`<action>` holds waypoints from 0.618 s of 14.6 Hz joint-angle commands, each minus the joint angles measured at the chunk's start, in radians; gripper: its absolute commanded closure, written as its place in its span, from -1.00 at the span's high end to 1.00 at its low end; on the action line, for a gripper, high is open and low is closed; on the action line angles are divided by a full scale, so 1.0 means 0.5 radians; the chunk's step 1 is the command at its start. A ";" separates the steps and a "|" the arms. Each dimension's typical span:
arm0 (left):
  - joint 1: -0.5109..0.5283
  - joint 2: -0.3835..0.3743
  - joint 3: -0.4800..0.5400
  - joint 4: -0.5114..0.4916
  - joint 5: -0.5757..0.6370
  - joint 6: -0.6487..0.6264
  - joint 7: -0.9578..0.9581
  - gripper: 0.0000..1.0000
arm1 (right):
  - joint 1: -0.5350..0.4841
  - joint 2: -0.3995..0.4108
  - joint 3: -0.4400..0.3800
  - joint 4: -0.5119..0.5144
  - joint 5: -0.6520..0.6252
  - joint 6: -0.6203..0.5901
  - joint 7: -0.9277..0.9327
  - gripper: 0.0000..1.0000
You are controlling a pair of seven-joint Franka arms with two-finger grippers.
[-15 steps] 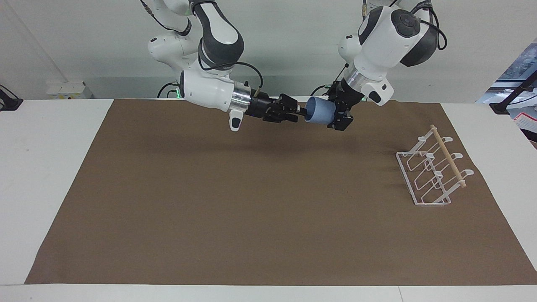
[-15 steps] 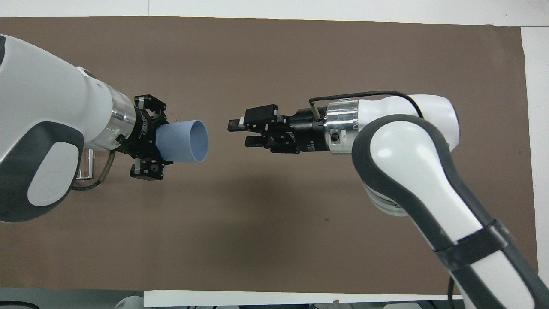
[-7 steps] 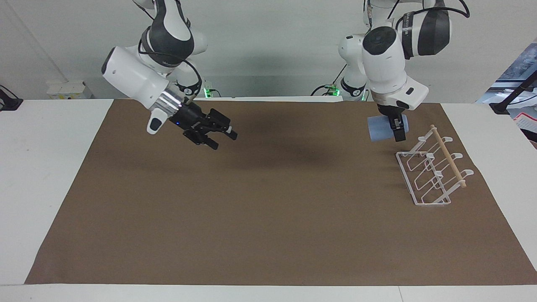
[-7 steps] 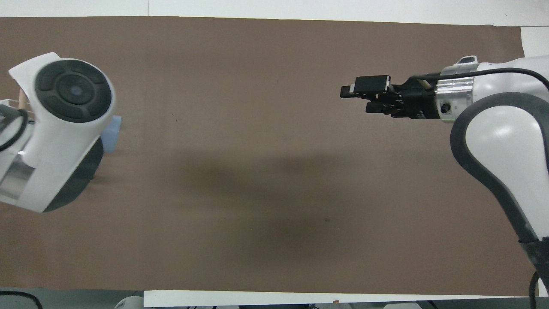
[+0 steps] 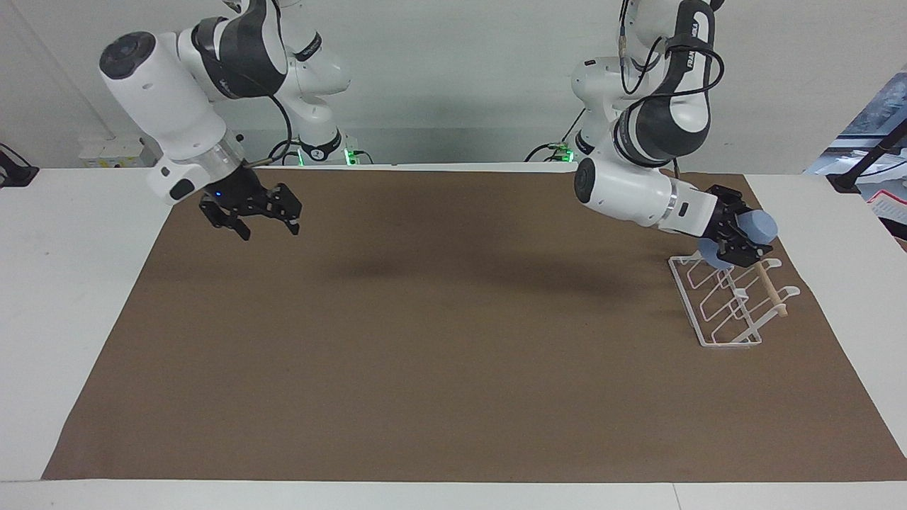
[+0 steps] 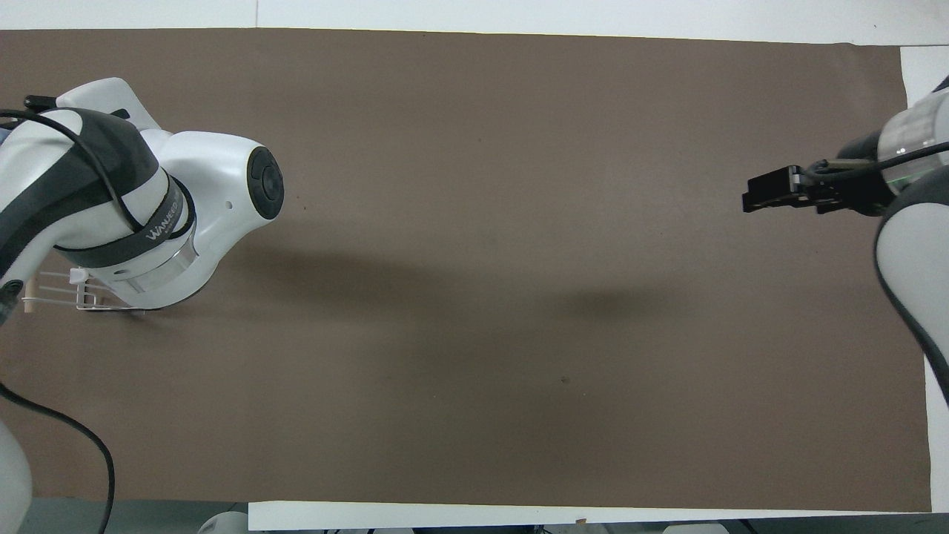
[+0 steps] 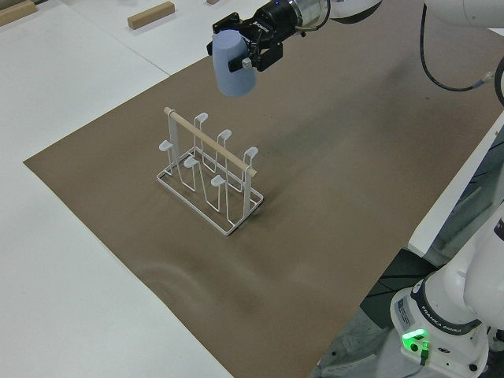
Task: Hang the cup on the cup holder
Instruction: 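Carry the cup to the rack with the left gripper while the right gripper withdraws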
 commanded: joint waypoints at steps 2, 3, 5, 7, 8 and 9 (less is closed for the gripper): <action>-0.006 0.357 -0.003 0.210 0.252 -0.261 -0.239 -1.00 | -0.041 0.019 -0.055 0.234 -0.121 -0.342 -0.181 0.99; 0.000 0.378 -0.003 0.207 0.253 -0.262 -0.279 -1.00 | -0.050 0.025 -0.061 0.249 -0.124 -0.379 -0.194 0.99; -0.003 0.467 -0.006 0.204 0.259 -0.259 -0.350 -1.00 | -0.051 0.046 -0.061 0.313 -0.121 -0.456 -0.194 0.99; -0.003 0.492 -0.009 0.171 0.250 -0.237 -0.366 -1.00 | -0.075 0.046 -0.040 0.326 -0.127 -0.526 -0.194 0.99; -0.003 0.489 -0.012 0.152 0.234 -0.231 -0.402 -1.00 | -0.069 0.058 -0.039 0.332 -0.154 -0.542 -0.194 0.99; 0.000 0.501 -0.009 0.110 0.231 -0.231 -0.430 -1.00 | -0.072 0.052 -0.052 0.329 -0.130 -0.548 -0.194 0.99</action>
